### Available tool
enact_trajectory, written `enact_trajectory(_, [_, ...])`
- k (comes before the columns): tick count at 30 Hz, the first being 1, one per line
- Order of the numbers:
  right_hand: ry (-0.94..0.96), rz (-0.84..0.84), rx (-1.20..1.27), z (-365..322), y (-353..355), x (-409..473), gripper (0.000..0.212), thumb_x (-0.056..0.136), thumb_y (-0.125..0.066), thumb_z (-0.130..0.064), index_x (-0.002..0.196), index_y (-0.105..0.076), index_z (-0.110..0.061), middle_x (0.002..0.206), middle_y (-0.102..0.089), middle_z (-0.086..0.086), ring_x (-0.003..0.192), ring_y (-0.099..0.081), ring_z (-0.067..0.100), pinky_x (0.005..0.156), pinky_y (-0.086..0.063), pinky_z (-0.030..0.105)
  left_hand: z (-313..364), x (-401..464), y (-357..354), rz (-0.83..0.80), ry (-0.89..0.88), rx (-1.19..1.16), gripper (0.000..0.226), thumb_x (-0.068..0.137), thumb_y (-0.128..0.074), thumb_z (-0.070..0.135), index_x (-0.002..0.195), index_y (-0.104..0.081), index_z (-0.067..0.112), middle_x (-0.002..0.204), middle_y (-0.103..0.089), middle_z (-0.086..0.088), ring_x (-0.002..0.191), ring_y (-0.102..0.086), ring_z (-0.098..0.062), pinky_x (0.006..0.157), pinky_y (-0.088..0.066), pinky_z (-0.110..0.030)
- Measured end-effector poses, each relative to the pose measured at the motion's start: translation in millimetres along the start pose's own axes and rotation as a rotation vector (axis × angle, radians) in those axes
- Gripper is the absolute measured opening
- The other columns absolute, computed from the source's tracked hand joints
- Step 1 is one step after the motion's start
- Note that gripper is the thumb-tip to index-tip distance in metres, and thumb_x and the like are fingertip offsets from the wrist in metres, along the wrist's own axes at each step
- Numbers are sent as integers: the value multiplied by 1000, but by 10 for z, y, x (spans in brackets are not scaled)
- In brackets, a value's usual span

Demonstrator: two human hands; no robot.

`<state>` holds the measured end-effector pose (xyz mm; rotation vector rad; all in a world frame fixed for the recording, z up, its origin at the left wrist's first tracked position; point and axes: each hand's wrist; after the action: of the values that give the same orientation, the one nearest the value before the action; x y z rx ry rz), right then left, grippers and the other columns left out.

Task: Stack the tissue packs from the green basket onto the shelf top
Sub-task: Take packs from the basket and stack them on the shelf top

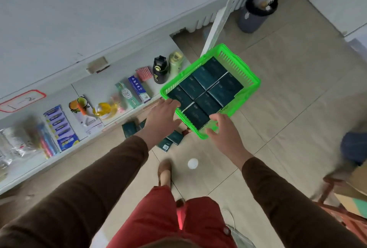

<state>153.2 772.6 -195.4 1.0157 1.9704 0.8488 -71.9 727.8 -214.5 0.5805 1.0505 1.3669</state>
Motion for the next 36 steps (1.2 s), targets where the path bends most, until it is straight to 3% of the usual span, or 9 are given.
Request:
enact_trajectory(7, [-129, -122, 36, 816, -8, 1076, 47, 93, -65, -18, 137, -49, -10, 132, -54, 8, 123, -52, 23, 103, -43, 35, 244, 926, -784, -165, -11, 78, 54, 83, -69, 19, 133, -48, 22, 126, -51, 0, 117, -47, -24, 92, -46, -43])
enact_trajectory(13, [-185, -248, -102, 1289, -565, 1803, 57, 91, -65, -18, 141, -42, -5, 138, -46, 14, 128, -46, 32, 106, -37, 36, 127, 1370, -1597, -296, -193, 386, 64, 87, -53, 5, 148, -37, 20, 152, -38, -2, 139, -36, -22, 108, -36, -36])
enact_trajectory(19, [-193, -132, -300, 1460, -1003, 2002, 55, 87, -68, -38, 127, -43, -9, 136, -46, 13, 122, -42, 32, 107, -29, 37, 33, 1579, -1930, -222, -348, 540, 56, 87, -46, 10, 142, -47, 17, 148, -47, -2, 140, -40, -23, 111, -35, -38])
enact_trajectory(24, [-315, -168, -163, 1515, -994, 2187, 86, 73, -81, -49, 136, -37, -10, 134, -51, 15, 124, -43, 34, 101, -39, 41, -9, 1742, -1962, -178, -297, 663, 52, 86, -53, 17, 137, -46, 16, 131, -52, -3, 112, -49, -26, 83, -40, -35])
enact_trajectory(28, [-295, -246, -281, 1584, -883, 2300, 82, 70, -77, -63, 124, -51, -8, 132, -51, 13, 124, -43, 33, 100, -40, 43, 40, 1892, -1916, -234, -375, 769, 29, 83, -60, 18, 111, -63, 17, 113, -55, -3, 100, -49, -26, 81, -38, -35])
enact_trajectory(31, [-259, -219, -176, 1584, -824, 2213, 70, 73, -81, -48, 121, -49, -9, 127, -52, 13, 120, -47, 34, 99, -41, 41, 129, 1916, -1814, -237, -435, 783, 21, 82, -53, 12, 99, -66, 17, 108, -56, -5, 103, -49, -28, 91, -41, -38])
enact_trajectory(33, [-263, -232, 38, 1567, -723, 2117, 55, 77, -79, -33, 115, -45, -12, 115, -59, 9, 105, -58, 33, 82, -46, 36, 177, 1838, -1698, -183, -420, 746, 26, 81, -49, 10, 104, -61, 15, 105, -58, -6, 103, -49, -30, 98, -40, -41])
enact_trajectory(35, [-205, -214, 221, 1517, -526, 2028, 46, 78, -78, -23, 107, -43, -16, 96, -62, 1, 86, -61, 29, 67, -41, 31, 226, 1689, -1478, -108, -356, 686, 34, 78, -56, 16, 112, -54, 15, 101, -60, -5, 103, -50, -30, 101, -38, -42])
enact_trajectory(36, [-151, -193, 280, 1464, -393, 1998, 44, 78, -78, -21, 106, -45, -17, 94, -61, -1, 84, -60, 25, 68, -42, 30, 251, 1585, -1330, -82, -305, 645, 43, 74, -65, 24, 114, -52, 16, 101, -61, -4, 102, -51, -29, 101, -38, -42])
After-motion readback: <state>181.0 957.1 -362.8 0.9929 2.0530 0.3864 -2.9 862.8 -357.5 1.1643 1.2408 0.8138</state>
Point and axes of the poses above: each hand's wrist, its own x-axis towards the middle knuckle, its own y-axis out of the back of the hand, z = x × y
